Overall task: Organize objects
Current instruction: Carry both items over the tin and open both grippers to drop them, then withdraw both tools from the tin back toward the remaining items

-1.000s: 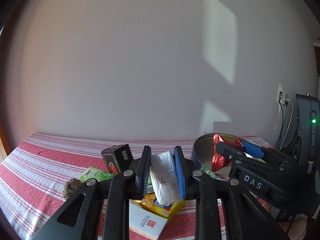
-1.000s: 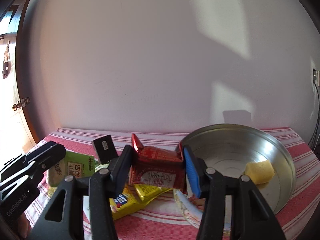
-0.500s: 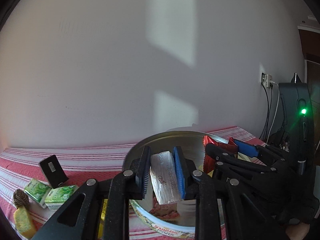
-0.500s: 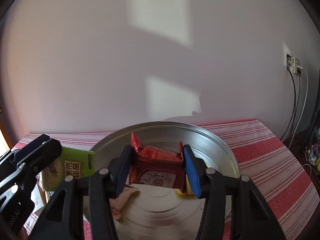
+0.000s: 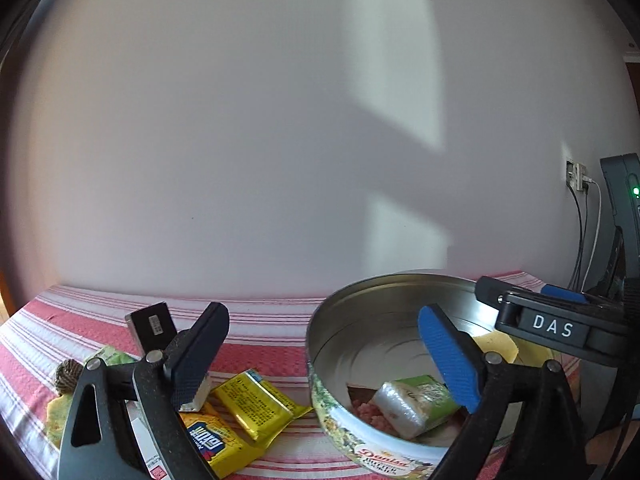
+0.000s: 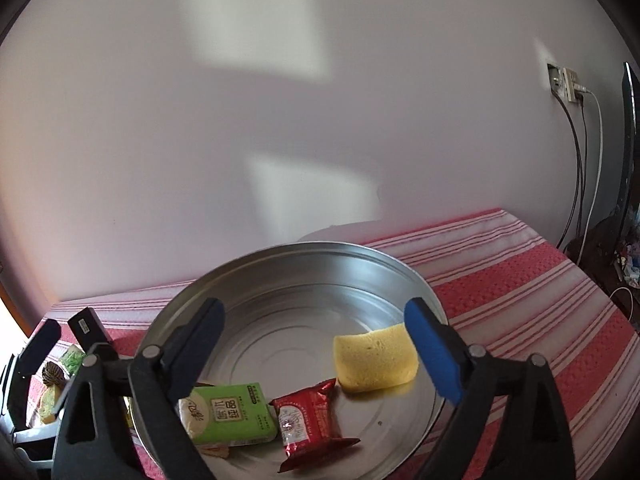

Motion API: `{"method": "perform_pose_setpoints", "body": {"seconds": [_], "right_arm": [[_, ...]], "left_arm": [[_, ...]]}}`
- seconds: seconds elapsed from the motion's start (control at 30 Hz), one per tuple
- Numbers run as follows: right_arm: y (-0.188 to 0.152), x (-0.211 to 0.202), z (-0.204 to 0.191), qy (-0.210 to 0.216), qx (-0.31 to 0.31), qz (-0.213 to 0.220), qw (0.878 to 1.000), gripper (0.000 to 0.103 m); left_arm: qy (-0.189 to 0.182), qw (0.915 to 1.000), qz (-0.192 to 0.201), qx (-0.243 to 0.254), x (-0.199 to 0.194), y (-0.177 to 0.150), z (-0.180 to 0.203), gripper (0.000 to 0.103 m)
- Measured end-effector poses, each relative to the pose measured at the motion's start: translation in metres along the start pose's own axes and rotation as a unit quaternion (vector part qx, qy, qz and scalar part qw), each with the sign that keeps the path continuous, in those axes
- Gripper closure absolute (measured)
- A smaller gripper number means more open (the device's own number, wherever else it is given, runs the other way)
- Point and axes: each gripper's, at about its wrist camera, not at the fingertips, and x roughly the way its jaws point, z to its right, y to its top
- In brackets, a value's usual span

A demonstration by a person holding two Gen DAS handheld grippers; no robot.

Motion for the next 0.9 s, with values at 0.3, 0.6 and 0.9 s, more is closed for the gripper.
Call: {"method": "perform_pose_setpoints", "body": {"seconds": [0.3, 0.6, 0.9], "right_arm": [[-0.008, 0.002, -0.012, -0.001, -0.020, 0.003, 1.000, 0.005], [-0.028, -0.009, -0.041, 0.008, -0.063, 0.053, 0.997, 0.002], [-0.044, -0.002, -0.064, -0.008, -0.096, 0.031, 0.995, 0.002]], "left_arm": [[0.047, 0.9982, -0.018, -0.031, -0.010, -0.009, -0.040, 0.006], [0.092, 0.9953, -0.015, -0.028, -0.019, -0.022, -0.066, 0.006], [0.113, 0.9926, -0.027, -0.035, -0.040, -0.030, -0.098, 0.006]]}}
